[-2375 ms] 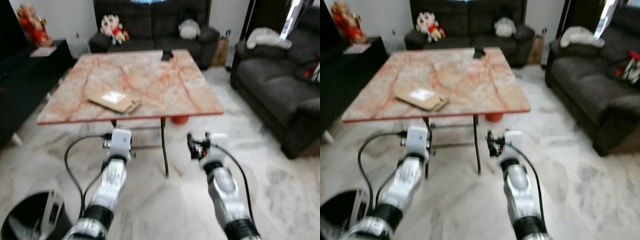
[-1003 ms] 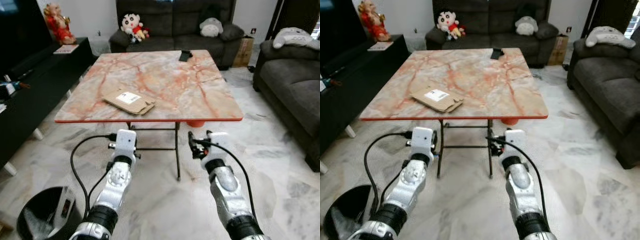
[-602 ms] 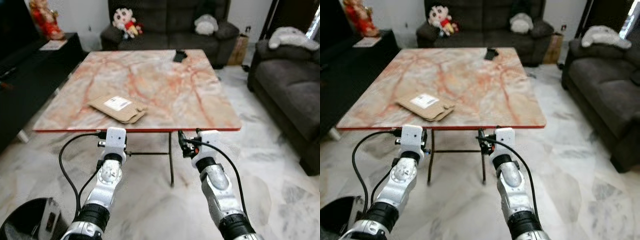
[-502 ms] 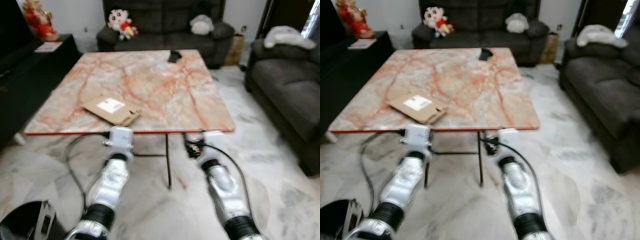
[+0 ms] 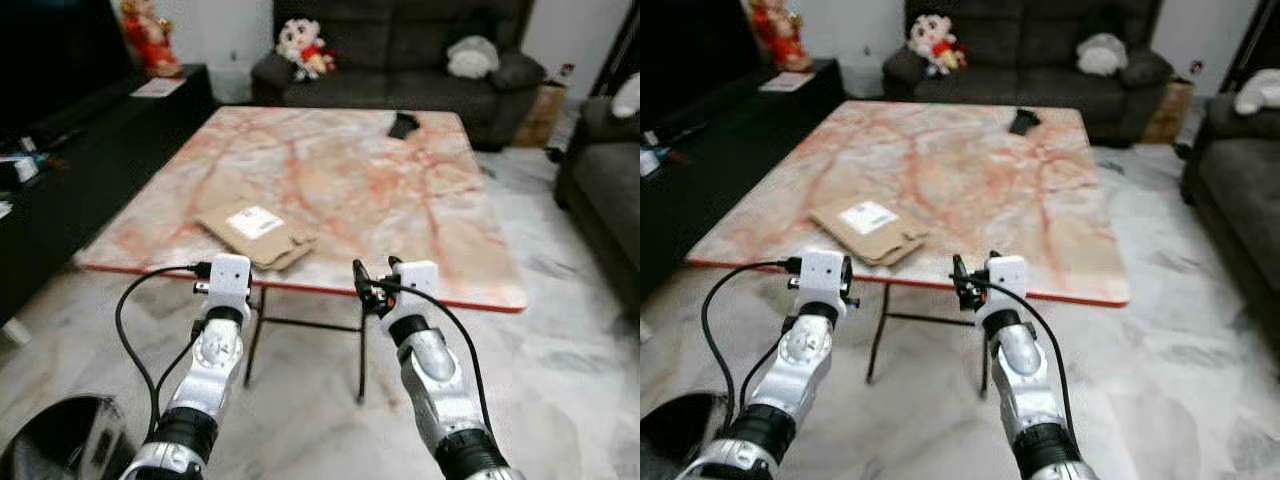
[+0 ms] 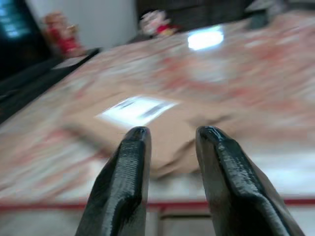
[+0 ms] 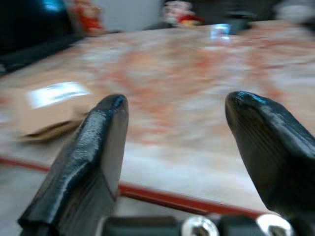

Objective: Picking trash to rubbish bin

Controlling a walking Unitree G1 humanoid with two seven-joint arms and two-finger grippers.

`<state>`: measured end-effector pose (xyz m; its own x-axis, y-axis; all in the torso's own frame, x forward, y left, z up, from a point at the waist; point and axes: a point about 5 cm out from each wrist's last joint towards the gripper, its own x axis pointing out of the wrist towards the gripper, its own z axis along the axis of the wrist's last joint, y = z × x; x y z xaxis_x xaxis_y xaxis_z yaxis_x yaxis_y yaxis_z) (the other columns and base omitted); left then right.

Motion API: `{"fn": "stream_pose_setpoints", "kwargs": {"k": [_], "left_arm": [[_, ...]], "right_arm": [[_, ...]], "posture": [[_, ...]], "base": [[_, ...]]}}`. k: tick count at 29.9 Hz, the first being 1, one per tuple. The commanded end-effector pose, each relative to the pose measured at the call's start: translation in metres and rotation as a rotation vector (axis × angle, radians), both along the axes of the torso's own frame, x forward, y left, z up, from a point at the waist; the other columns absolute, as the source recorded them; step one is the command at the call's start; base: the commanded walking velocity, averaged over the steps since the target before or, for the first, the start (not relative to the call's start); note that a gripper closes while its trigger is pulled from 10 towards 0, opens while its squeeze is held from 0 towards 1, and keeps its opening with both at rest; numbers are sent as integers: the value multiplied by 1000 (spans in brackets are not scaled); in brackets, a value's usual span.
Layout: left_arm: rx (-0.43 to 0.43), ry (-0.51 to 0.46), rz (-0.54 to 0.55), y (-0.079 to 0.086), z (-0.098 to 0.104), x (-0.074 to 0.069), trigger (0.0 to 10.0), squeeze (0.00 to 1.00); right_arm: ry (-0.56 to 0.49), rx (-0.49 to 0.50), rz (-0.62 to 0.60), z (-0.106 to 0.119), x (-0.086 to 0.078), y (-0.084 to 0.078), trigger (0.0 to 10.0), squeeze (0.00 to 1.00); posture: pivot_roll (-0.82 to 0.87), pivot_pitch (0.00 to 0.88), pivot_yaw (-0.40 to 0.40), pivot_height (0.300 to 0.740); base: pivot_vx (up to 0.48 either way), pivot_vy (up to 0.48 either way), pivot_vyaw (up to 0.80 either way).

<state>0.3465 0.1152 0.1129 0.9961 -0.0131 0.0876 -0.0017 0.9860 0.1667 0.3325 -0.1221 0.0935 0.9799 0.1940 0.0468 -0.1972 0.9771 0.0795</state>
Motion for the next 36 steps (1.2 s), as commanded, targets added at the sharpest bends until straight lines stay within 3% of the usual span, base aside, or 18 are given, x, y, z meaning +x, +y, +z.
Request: {"fn": "stream_pose_setpoints", "kwargs": {"k": [1, 21, 36], "left_arm": [[11, -14, 27, 12, 5, 3, 10000, 0], [21, -19, -13, 10, 5, 2, 10000, 0], [19, -10, -37, 8, 3, 1, 10000, 0]], "right_arm": [[-19, 18, 27, 7, 3, 11, 10000, 0], [-12, 21, 39, 6, 3, 14, 10000, 0], [-6, 19, 47, 4, 2, 16, 10000, 0]], "posture": [[139, 0, 2, 740], [134, 0, 8, 740], [135, 0, 9, 740]], "base": [[409, 0, 0], [399, 0, 0], [0, 0, 0]]}}
